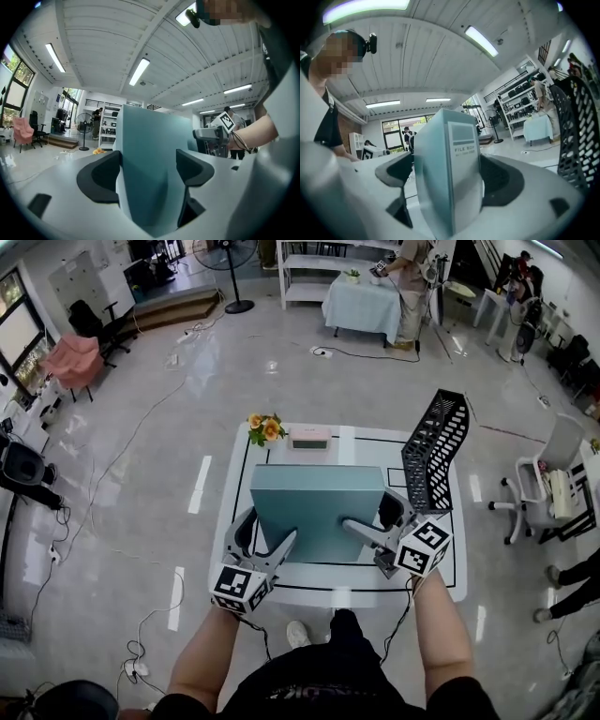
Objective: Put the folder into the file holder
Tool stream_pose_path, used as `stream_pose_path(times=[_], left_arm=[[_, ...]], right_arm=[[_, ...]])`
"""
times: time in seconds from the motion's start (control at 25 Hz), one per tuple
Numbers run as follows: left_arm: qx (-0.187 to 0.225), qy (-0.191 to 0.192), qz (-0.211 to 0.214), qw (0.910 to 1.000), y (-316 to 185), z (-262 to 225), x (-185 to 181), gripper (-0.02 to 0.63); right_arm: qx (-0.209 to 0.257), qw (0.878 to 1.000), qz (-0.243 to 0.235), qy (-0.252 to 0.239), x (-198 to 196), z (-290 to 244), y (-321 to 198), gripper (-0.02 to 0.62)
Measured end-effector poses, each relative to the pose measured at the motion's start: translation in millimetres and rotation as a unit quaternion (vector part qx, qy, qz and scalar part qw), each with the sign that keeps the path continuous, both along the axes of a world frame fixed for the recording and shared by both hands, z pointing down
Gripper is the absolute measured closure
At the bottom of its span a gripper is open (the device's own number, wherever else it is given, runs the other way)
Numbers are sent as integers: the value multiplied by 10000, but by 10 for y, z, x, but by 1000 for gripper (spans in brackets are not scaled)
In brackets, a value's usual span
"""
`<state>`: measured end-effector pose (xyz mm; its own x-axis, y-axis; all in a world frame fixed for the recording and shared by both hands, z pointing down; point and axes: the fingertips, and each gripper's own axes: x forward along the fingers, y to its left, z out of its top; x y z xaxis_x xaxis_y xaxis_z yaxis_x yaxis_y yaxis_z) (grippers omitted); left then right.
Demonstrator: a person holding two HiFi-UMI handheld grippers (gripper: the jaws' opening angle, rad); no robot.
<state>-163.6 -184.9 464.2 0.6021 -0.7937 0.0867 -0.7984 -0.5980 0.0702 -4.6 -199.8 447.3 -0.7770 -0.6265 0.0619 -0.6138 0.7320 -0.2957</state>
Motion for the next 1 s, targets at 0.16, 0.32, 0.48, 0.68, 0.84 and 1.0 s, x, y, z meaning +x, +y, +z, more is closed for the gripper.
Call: stream_pose_path(times=[0.16,0.32,0.48,0.68,0.84,1.0], left_arm=[[-21,142,-222,9996,-102,-33,-139,235],[70,75,-348,9993,-145,-36,-234,235],[155,131,-350,9992,-104,-23,-267,236],[221,138,-320,9991,-45,-13,-289,247],[243,88,-302,9992,-12,-8,-304,252],[217,103,-293,9993,15,-10,-303,253]], right_arm=[[375,9977,-272,499,-161,4,156,137],[551,9943,-471,786,-240,6,242,137],[584,9912,-683,974,-255,47,353,137],[471,9940,-522,833,-136,41,309,137],[438,9944,-570,773,-186,20,158,137],[627,9881,-894,1083,-415,-3,155,137]])
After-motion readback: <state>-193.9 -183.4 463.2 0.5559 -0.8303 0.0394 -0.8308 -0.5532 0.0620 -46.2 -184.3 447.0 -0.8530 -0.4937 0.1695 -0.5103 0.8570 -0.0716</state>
